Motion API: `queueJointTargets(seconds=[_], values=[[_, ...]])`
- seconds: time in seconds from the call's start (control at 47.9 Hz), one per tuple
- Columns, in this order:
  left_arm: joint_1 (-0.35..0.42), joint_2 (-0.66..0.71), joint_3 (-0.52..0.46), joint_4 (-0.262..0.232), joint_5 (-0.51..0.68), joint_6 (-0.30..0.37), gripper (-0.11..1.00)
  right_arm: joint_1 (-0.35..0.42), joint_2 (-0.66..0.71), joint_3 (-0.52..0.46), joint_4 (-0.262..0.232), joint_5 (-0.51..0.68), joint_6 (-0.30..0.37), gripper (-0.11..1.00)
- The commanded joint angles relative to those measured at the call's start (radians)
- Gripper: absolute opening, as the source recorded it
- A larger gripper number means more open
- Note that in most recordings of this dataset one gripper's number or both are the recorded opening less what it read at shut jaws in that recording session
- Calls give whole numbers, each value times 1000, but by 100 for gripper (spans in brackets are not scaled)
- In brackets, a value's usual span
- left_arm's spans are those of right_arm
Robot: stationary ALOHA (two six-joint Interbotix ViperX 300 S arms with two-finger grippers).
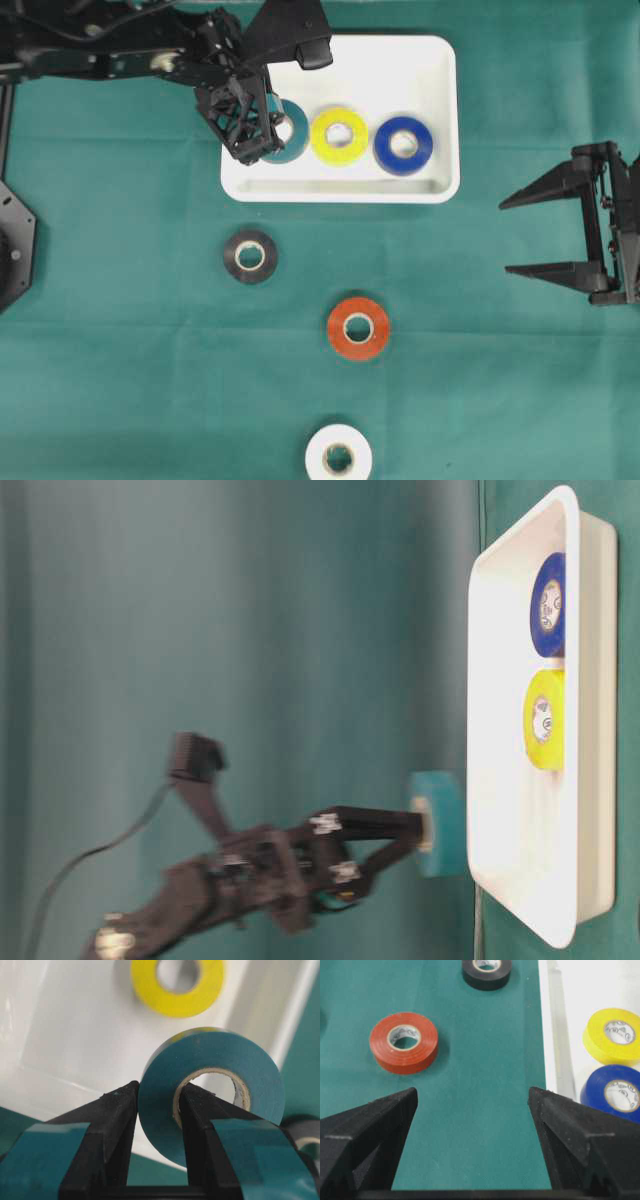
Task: Pick up the tape from a random location and place it into the white case.
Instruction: 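Lower the teal roll into the tray left of the yellow roll and release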
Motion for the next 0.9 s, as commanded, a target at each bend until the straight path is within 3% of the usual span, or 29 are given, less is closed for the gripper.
queueJointTargets(seconds=[0.0,0.313,0.877], values=[[12,5,14,-3,-69,-2,21,-2,8,-26,-2,-3,-2,86],[51,58,84,-5,-156,2,21,-2,12,-26,-2,-3,-2,86],[32,58,81,-15,-195,67,23,-2,21,-26,-2,-6,-2,86]])
